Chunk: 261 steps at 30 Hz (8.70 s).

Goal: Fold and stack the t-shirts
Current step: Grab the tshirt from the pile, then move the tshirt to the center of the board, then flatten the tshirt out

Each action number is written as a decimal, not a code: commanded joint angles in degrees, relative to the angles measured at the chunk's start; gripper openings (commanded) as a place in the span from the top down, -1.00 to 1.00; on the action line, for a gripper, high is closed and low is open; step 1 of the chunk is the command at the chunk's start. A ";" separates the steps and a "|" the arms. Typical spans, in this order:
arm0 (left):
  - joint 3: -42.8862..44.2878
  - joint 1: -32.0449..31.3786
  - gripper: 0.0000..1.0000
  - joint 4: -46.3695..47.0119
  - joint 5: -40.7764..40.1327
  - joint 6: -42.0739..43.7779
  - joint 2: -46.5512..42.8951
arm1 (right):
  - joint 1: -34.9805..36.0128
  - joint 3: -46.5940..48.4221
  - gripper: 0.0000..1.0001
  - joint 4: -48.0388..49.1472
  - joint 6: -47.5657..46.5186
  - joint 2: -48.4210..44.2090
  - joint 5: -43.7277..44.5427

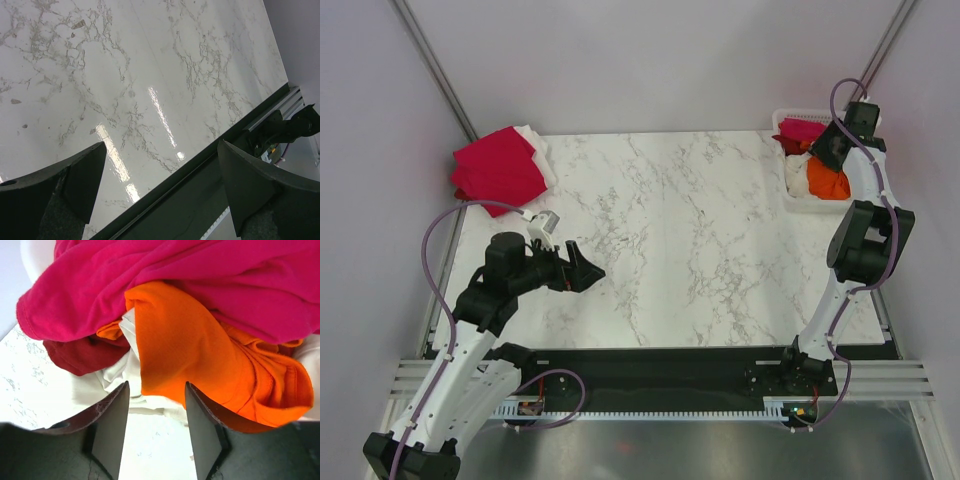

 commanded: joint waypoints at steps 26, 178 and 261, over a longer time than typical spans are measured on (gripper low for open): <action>0.02 -0.17 -0.99 2.34 0.98 -1.96 0.10 | 0.72 2.97 0.88 1.35 -1.79 -0.54 5.52; 11.61 -13.15 -0.99 -2.94 -24.23 -2.13 11.78 | 19.26 -47.11 -0.96 -16.14 6.12 -62.17 28.48; 75.43 -35.59 -0.06 14.74 -21.95 -14.17 103.63 | 19.26 -64.54 -0.96 -4.19 3.05 -74.55 -2.38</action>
